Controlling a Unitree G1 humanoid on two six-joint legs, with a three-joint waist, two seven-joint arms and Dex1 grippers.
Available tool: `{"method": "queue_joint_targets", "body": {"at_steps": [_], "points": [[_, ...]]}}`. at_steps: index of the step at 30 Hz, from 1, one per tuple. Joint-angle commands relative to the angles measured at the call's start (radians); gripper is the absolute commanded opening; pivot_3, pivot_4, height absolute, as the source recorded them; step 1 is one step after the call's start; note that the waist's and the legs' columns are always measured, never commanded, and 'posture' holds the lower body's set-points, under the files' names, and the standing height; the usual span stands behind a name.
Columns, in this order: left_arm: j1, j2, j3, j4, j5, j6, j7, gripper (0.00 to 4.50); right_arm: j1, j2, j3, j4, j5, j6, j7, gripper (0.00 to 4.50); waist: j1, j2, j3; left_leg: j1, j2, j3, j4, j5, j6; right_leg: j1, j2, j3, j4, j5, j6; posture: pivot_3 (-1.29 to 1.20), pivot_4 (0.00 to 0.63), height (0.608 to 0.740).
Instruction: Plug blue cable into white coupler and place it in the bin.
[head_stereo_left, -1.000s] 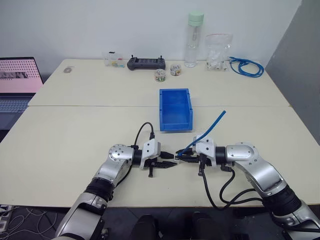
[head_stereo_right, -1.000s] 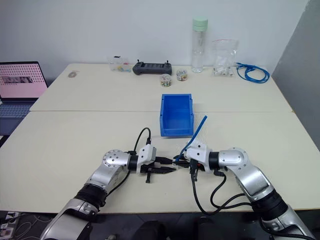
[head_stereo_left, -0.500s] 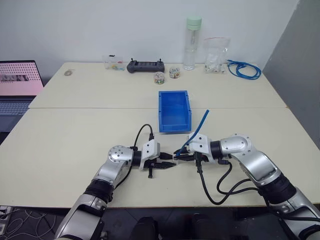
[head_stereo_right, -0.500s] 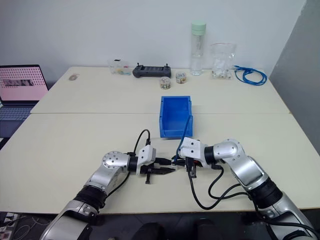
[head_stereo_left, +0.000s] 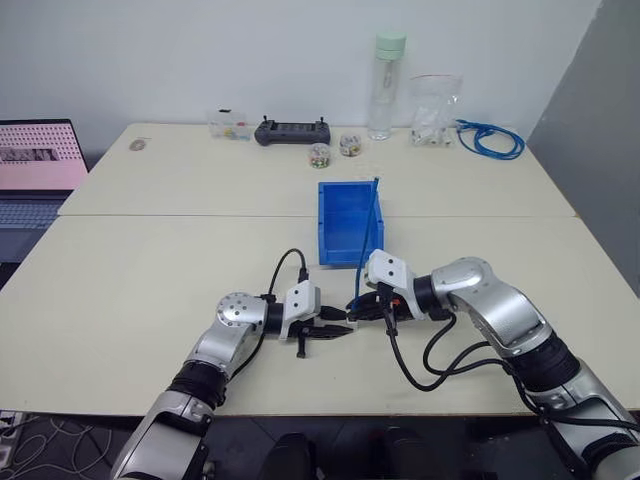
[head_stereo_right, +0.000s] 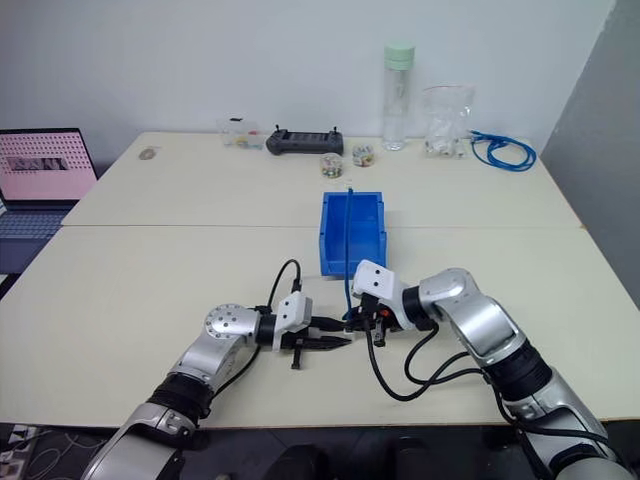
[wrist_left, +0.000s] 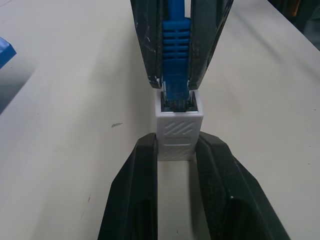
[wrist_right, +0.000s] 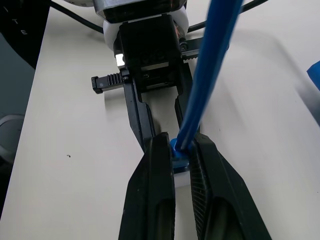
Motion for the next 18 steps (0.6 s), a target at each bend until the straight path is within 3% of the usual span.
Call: {"method": "queue_joint_targets", "body": {"at_steps": [1, 8, 13, 18], "points": [[0.015, -0.002, -0.022, -0.001, 0.036, 0.006, 0.009, 0.76, 0.065, 0.001, 0.085, 0.034, -0.034, 0.010, -0.016, 0.14, -0.001, 0.000, -0.001, 0.000, 0.000, 0.000, 0.000, 0.000, 0.000, 0.000, 0.000, 0.000, 0.000, 0.000, 0.000, 0.00, 0.150, 0.740], [0.012, 0.001, -0.021, 0.002, 0.039, 0.006, 0.006, 0.76, 0.116, -0.022, 0.160, 0.118, -0.146, -0.138, -0.034, 0.14, -0.007, 0.000, -0.007, 0.002, 0.000, 0.000, -0.001, 0.000, 0.000, 0.001, 0.000, -0.001, -0.001, -0.001, 0.001, 0.00, 0.150, 0.740], [0.010, 0.000, -0.012, 0.000, 0.038, 0.002, 0.015, 0.76, 0.122, -0.005, 0.117, 0.135, -0.128, -0.126, -0.053, 0.14, -0.016, 0.001, -0.014, 0.002, 0.000, -0.001, -0.002, 0.000, 0.000, 0.003, 0.000, -0.001, -0.002, -0.002, 0.001, 0.00, 0.150, 0.740], [0.028, 0.016, 0.017, -0.118, -0.007, 0.071, 0.012, 1.93, 0.153, 0.016, -0.035, 0.014, -0.015, 0.008, -0.105, 0.14, -0.017, 0.001, -0.015, 0.002, 0.000, -0.002, -0.002, 0.000, 0.000, 0.003, 0.000, -0.001, -0.002, -0.002, 0.001, 0.00, 0.150, 0.740]]}}
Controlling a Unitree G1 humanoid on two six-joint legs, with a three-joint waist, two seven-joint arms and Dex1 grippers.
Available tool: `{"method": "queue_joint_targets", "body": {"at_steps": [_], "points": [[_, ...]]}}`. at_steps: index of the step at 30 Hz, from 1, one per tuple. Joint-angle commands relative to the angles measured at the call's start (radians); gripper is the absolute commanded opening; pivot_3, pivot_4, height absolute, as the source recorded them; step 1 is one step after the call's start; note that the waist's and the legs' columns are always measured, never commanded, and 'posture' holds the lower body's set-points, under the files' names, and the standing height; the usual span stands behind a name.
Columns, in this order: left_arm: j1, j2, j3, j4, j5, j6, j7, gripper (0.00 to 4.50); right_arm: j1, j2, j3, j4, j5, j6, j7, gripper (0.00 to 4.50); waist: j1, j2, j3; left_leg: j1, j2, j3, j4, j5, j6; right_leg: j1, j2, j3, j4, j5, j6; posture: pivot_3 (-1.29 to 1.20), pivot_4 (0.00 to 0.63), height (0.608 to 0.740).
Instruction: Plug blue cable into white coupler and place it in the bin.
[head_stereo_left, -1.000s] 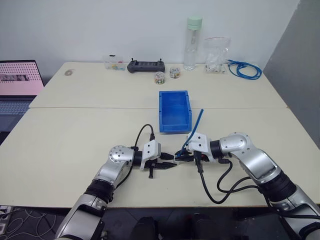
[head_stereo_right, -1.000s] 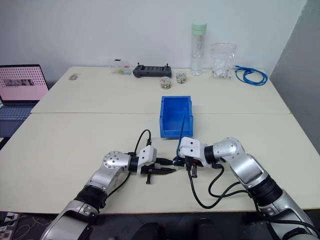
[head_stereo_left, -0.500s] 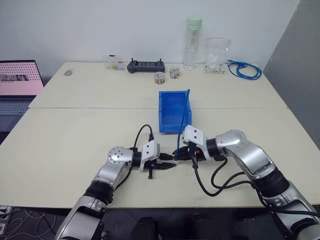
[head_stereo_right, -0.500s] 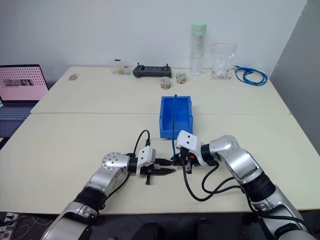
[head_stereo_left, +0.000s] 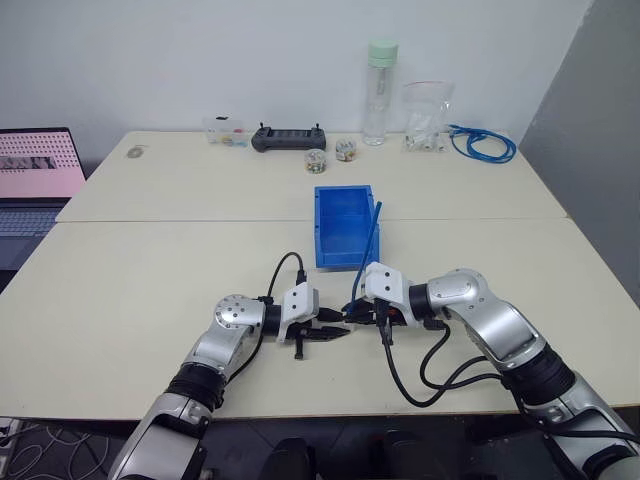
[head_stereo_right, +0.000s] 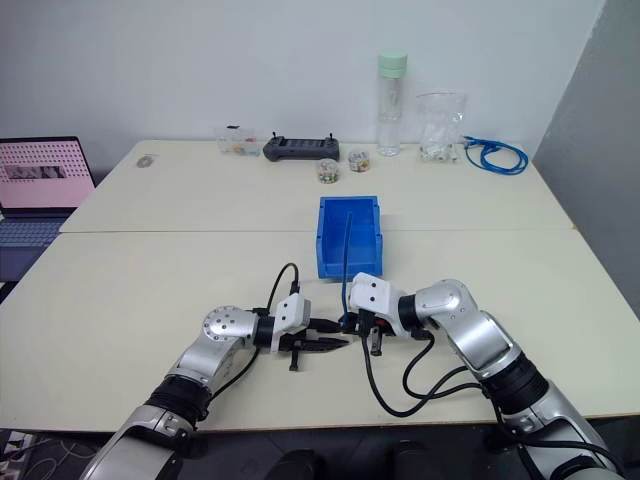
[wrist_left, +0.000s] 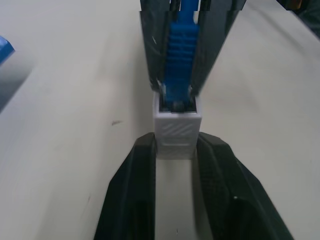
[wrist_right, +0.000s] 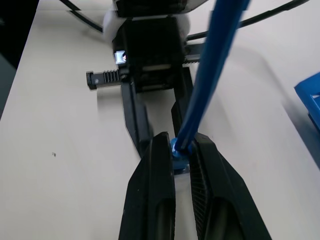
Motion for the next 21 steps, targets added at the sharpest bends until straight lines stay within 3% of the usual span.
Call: {"method": "queue_joint_targets", "body": {"at_steps": [1, 5, 7, 11, 13, 17, 20, 21], "points": [[0.031, 0.024, 0.017, -0.174, -0.038, 0.084, 0.003, 2.18, 0.074, 0.002, -0.083, -0.046, 0.062, 0.196, -0.073, 0.14, 0.000, 0.000, 0.001, 0.000, 0.000, 0.000, 0.000, 0.000, 0.000, 0.000, 0.000, 0.000, 0.000, 0.000, 0.000, 0.00, 0.150, 0.740], [0.105, 0.074, 0.109, -0.441, -0.123, 0.261, 0.093, 3.02, 0.051, 0.064, -0.285, -0.240, 0.213, 0.451, -0.181, 0.14, -0.002, -0.001, 0.017, -0.003, 0.000, 0.000, -0.003, 0.000, 0.000, -0.004, -0.001, 0.001, 0.000, 0.000, 0.000, 0.00, 0.150, 0.740], [0.179, 0.107, 0.169, -0.605, -0.176, 0.362, 0.156, 3.54, -0.028, 0.107, -0.377, -0.261, 0.273, 0.580, -0.238, 0.14, -0.003, 0.000, 0.018, -0.013, 0.000, 0.000, -0.003, 0.000, -0.001, -0.015, -0.001, 0.002, 0.003, 0.000, -0.001, 0.00, 0.150, 0.740], [0.357, 0.121, 0.290, -0.895, -0.256, 0.546, 0.340, 4.37, -0.249, 0.188, -0.529, -0.122, 0.324, 0.772, -0.343, 0.14, -0.011, 0.004, 0.022, -0.023, 0.000, 0.002, -0.003, 0.001, -0.002, -0.029, -0.001, 0.004, 0.008, 0.005, -0.008, 0.00, 0.150, 0.740], [0.426, 0.109, 0.331, -0.998, -0.295, 0.626, 0.422, 4.49, -0.338, 0.213, -0.566, -0.015, 0.319, 0.794, -0.387, 0.14, -0.005, 0.004, 0.023, -0.023, 0.000, 0.002, -0.004, 0.001, -0.002, -0.030, -0.001, 0.004, 0.008, 0.005, -0.008, 0.00, 0.150, 0.740], [0.538, 0.039, 0.392, -1.119, -0.316, 0.722, 0.616, 4.49, -0.518, 0.214, -0.539, 0.319, 0.272, 0.673, -0.403, 0.14, 0.006, 0.003, 0.024, -0.023, 0.000, 0.002, -0.007, 0.001, -0.002, -0.030, -0.001, 0.002, 0.006, 0.005, -0.008, 0.00, 0.150, 0.740], [0.589, -0.075, 0.432, -1.148, -0.273, 0.739, 0.812, 4.49, -0.663, 0.223, -0.429, 0.682, 0.160, 0.419, -0.363, 0.14, 0.000, 0.003, 0.025, -0.023, -0.002, 0.006, -0.008, 0.001, -0.001, -0.030, -0.002, 0.005, 0.005, 0.005, -0.008, 0.00, 0.150, 0.740], [0.598, -0.103, 0.436, -1.149, -0.263, 0.740, 0.856, 4.50, -0.702, 0.232, -0.413, 0.784, 0.135, 0.351, -0.360, 0.49, -0.002, 0.003, 0.025, -0.023, -0.002, 0.008, -0.008, 0.001, -0.001, -0.030, -0.002, 0.007, 0.004, 0.005, -0.008, 0.00, 0.150, 0.740]]}}
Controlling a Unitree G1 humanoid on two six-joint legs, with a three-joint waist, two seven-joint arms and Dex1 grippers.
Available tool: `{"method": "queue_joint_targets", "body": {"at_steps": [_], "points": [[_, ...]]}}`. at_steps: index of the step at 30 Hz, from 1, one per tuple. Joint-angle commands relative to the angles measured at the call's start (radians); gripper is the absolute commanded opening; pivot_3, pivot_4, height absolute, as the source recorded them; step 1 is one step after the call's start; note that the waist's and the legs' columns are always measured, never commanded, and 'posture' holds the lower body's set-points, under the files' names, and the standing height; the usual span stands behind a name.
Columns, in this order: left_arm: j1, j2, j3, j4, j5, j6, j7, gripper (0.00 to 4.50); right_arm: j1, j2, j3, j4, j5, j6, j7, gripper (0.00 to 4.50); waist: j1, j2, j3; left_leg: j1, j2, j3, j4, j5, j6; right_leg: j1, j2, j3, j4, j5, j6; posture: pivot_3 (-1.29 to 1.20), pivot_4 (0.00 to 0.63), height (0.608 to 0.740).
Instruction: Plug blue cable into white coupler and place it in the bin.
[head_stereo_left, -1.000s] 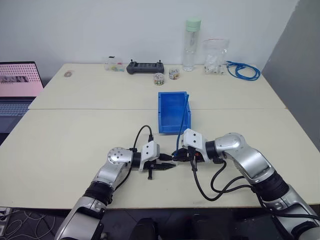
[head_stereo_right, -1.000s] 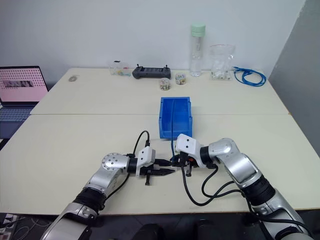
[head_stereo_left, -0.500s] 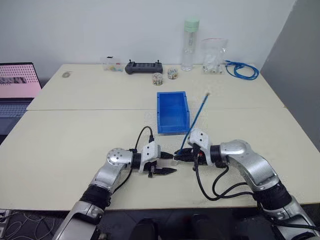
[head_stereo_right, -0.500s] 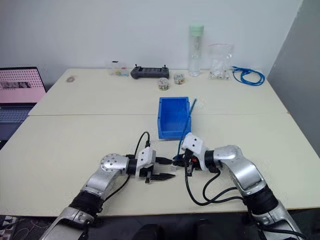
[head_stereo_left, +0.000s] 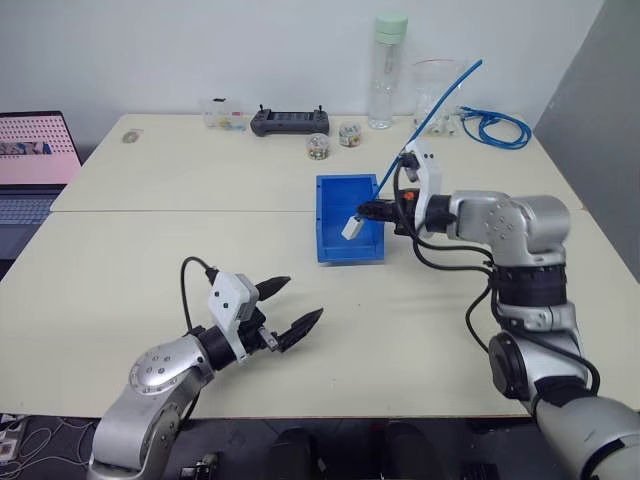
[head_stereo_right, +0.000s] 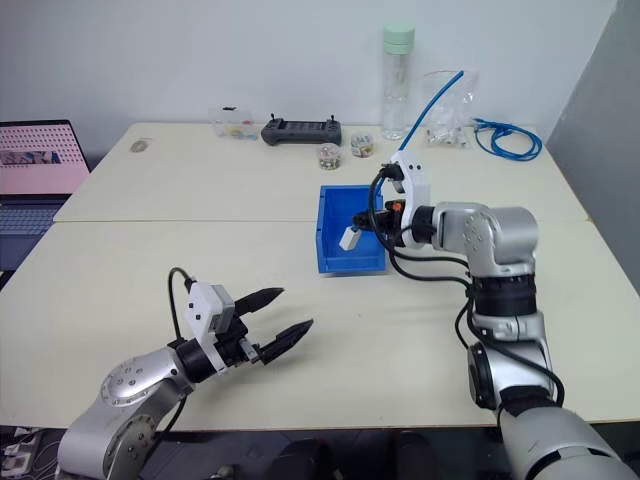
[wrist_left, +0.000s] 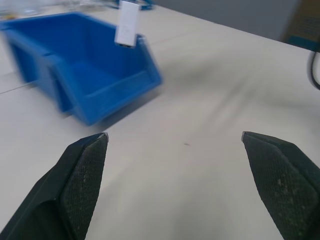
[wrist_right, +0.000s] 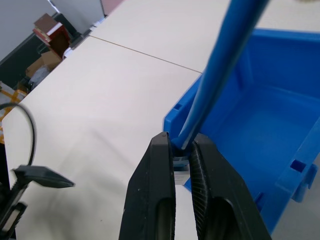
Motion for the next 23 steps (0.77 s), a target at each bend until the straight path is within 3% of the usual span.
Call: {"method": "queue_joint_targets", "body": {"at_steps": [1, 2, 7, 14, 15, 19, 23], "points": [[0.028, -0.087, 0.037, -0.051, 0.043, 0.006, 0.194, 4.50, -0.153, 0.023, 0.065, 0.357, -0.103, -0.280, 0.015, 0.83, -0.003, -0.001, 0.000, 0.000, 0.000, 0.001, 0.000, 0.000, 0.000, 0.000, 0.000, 0.001, 0.000, 0.000, 0.000, 0.00, 0.150, 0.740], [0.034, -0.099, 0.030, -0.052, 0.051, 0.001, 0.210, 4.50, -0.179, 0.027, 0.067, 0.420, -0.116, -0.322, 0.018, 0.89, -0.003, -0.001, 0.001, 0.000, 0.000, 0.001, 0.000, 0.000, 0.000, 0.000, 0.000, 0.001, 0.000, 0.000, 0.000, 0.00, 0.150, 0.740], [0.078, -0.132, -0.009, -0.080, 0.062, -0.010, 0.259, 4.50, -0.275, 0.035, 0.079, 0.618, -0.165, -0.472, 0.060, 2.27, 0.000, -0.001, 0.001, -0.001, 0.001, 0.001, -0.002, 0.000, 0.000, -0.001, 0.001, 0.001, -0.001, 0.000, -0.001, 0.00, 0.150, 0.740], [0.042, -0.122, -0.005, -0.017, 0.076, 0.009, 0.298, 4.50, -0.304, -0.018, 0.052, 0.619, -0.192, -0.534, 0.059, 3.92, 0.003, -0.001, 0.001, -0.001, 0.001, 0.002, -0.002, 0.000, 0.000, -0.001, 0.001, 0.002, 0.000, 0.000, -0.001, 0.00, 0.150, 0.740], [0.027, -0.126, 0.002, -0.002, 0.071, 0.023, 0.311, 4.50, -0.258, -0.045, 0.044, 0.513, -0.182, -0.521, 0.068, 4.12, 0.004, -0.001, 0.001, -0.001, 0.001, 0.002, -0.002, 0.000, 0.000, -0.001, 0.001, 0.002, 0.000, 0.000, -0.001, 0.00, 0.150, 0.740], [-0.011, -0.130, 0.023, 0.032, 0.071, 0.052, 0.347, 4.50, -0.011, -0.105, 0.006, 0.009, -0.117, -0.410, 0.055, 4.12, 0.015, -0.002, 0.001, -0.003, 0.001, 0.000, -0.001, 0.000, 0.000, -0.001, 0.001, -0.001, -0.001, 0.000, 0.000, 0.00, 0.150, 0.740], [-0.068, -0.129, 0.027, 0.096, 0.096, 0.031, 0.367, 4.50, 0.422, -0.113, -0.030, -0.518, -0.201, -0.391, -0.152, 4.12, 0.023, -0.002, 0.000, -0.008, 0.002, -0.003, 0.000, 0.000, 0.000, -0.003, 0.001, -0.004, -0.002, -0.001, 0.000, 0.00, 0.150, 0.740]]}}
